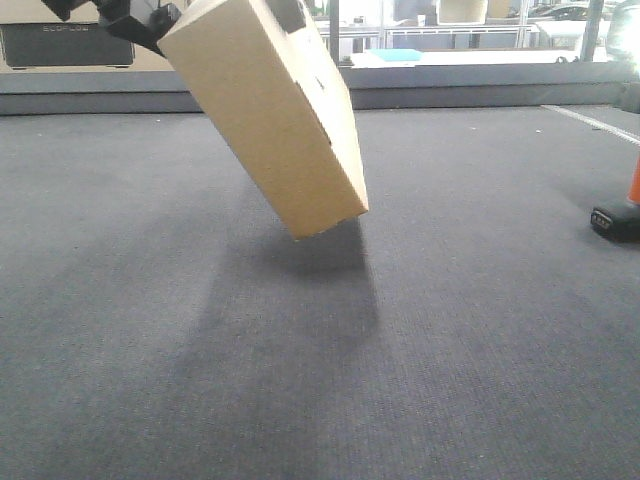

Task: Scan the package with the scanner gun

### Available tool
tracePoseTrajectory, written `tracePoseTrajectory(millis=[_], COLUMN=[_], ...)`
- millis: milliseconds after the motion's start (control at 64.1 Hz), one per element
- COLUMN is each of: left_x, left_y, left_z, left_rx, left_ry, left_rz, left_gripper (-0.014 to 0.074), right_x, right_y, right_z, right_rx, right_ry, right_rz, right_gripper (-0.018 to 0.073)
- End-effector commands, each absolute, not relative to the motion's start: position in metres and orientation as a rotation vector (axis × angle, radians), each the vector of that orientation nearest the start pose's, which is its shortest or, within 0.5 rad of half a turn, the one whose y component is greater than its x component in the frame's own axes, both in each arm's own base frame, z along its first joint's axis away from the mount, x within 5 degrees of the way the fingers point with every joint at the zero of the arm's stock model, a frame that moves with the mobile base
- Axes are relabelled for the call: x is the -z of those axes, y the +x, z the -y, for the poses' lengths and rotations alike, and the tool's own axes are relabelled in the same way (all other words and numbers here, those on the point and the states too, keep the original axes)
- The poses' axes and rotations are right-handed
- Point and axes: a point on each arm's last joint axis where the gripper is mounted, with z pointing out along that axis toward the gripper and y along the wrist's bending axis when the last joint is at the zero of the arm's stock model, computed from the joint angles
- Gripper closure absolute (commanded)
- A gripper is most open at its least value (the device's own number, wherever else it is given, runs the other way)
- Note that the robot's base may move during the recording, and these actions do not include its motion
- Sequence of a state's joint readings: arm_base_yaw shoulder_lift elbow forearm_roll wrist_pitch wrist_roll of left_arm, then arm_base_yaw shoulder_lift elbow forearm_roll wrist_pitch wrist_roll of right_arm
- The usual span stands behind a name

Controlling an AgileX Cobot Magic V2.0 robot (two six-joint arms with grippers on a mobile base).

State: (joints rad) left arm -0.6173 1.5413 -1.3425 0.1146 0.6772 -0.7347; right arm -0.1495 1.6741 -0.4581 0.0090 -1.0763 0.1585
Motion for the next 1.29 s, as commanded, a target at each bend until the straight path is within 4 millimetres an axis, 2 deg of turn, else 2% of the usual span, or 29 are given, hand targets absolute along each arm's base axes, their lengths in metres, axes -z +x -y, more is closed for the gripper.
tracePoseTrajectory(millis=[0, 187, 343, 515, 686, 1279], left_x=[-0.343, -0.343, -0.343, -0.339, -0.337, -0.335], left_y=[0.288, 0.288, 0.287, 0.283, 0.28, 0.276], left_z=[0.194, 0.194, 0.194, 0.194, 0.193, 0.194], left_rx=[0.545, 0.545, 0.541, 0.537, 0.53, 0.549], left_ry=[-0.068, -0.068, -0.071, -0.046, -0.06, -0.088], left_rz=[-2.37, -2.37, -2.38, -2.438, -2.483, -2.534], left_gripper=[0.0708, 0.0708, 0.0708, 0.0708, 0.0708, 0.0708], right_x=[-0.181, -0.184, -0.199, -0.221, -0.228, -0.228], right_y=[0.282, 0.283, 0.279, 0.271, 0.267, 0.267], right_z=[0.046, 0.043, 0.041, 0.047, 0.052, 0.052], right_rx=[0.007, 0.061, 0.157, 0.377, 0.567, 0.575], right_ry=[0.258, 0.149, 0.062, -0.013, -0.081, -0.09], right_rz=[-1.574, -1.553, -1.517, -1.451, -1.433, -1.43], right_gripper=[0.072, 0.0721, 0.0721, 0.0721, 0.0721, 0.0721])
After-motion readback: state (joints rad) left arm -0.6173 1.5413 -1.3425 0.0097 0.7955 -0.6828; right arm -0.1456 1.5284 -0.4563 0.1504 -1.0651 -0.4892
